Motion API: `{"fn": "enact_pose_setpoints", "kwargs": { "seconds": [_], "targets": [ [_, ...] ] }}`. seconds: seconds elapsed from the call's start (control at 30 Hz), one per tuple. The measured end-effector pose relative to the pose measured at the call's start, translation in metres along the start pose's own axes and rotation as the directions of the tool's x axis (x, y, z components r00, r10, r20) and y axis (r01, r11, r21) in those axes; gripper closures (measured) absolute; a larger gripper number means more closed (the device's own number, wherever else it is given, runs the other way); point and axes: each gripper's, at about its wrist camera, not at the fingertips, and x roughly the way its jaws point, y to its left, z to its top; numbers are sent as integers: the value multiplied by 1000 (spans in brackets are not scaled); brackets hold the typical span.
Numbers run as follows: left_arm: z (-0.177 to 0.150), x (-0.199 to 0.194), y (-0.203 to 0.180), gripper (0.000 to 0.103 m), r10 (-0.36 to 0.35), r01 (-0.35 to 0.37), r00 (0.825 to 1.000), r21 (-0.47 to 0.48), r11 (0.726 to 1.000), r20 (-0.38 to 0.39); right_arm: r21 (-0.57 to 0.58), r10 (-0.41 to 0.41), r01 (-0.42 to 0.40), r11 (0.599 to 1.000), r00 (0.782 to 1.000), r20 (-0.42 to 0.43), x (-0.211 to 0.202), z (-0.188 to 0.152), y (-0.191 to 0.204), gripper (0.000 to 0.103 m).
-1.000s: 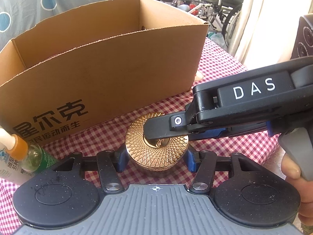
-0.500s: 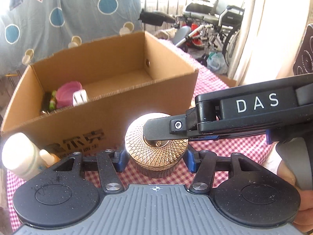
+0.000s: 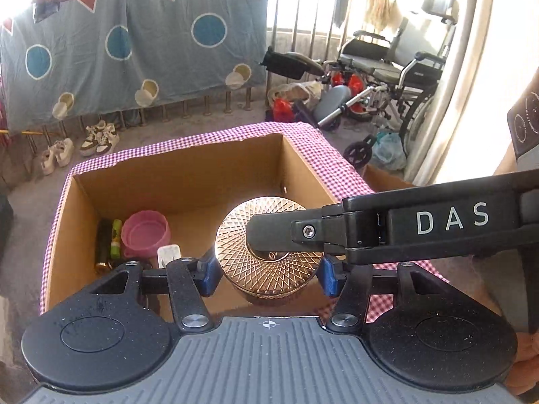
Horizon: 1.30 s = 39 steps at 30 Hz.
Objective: Organize rigid objects
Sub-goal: 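Lift the gold-lidded jar with the right gripper and lower it into the box, then open the right gripper to release the jar and withdraw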
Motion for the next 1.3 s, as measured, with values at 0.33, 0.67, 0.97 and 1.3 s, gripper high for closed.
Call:
{"fn": "enact_pose_setpoints", "kwargs": {
  "seconds": [0.33,0.67,0.97,1.3],
  "targets": [
    [35,70,44,48,45,-62,994,-175,983,-103,-50,-62,52,997,977,-203,86,70,-16,52],
    [44,126,71,47,19,-86,975,-300,950,-219,-122,-143,106,987,927,-346,152,98,-35,51],
    [38,144,84,47,-8,-98,959,-358,929,-284,-197,-184,114,974,903,-388,176,96,-40,52],
    [40,136,86,41,-16,-93,961,-377,922,-276,-189,-189,126,974,912,-364,178,97,-46,52]
  ]
}}
